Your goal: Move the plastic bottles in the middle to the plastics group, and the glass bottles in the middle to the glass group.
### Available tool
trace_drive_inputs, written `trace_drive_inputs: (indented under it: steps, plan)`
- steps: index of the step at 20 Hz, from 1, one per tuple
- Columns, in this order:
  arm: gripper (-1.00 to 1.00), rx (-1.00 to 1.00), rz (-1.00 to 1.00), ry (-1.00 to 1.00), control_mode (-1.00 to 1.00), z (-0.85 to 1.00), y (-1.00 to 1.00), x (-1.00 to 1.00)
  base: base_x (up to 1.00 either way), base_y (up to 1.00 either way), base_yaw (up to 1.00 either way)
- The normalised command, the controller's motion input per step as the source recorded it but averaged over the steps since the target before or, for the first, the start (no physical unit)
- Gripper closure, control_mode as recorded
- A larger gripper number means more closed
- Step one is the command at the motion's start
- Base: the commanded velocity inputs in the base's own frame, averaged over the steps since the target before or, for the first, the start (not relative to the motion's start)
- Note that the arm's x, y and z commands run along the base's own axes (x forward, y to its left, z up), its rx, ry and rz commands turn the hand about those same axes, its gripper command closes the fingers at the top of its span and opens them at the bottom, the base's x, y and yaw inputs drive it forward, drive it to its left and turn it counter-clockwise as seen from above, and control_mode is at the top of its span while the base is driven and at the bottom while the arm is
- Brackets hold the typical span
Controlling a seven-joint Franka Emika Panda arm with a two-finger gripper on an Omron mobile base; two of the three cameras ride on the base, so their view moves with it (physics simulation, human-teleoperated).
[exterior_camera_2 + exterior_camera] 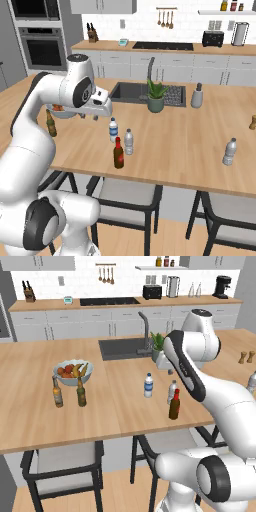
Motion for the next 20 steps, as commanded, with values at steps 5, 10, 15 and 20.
trace_drive_inputs:
  steps: [5, 10, 15, 20]
  plan:
    - [-1.00, 0.01, -0.04, -0.01, -1.00, 0.00, -0.10, -0.28, 0.00, 0.00, 0.00]
    - [-1.00, 0.09, -0.20, 0.01, -1.00, -0.09, -0.38, -0.52, 0.00, 0.00, 0.00]
    - [-1.00, 0.01, -0.12, 0.05, -1.00, -0.24, -0.21, 0.15, 0.00, 0.00, 0.00]
    - [-1.00, -0.09, -0.01, 0.00, -1.00, -0.27, -0.03, 0.39, 0.00, 0.00, 0.00]
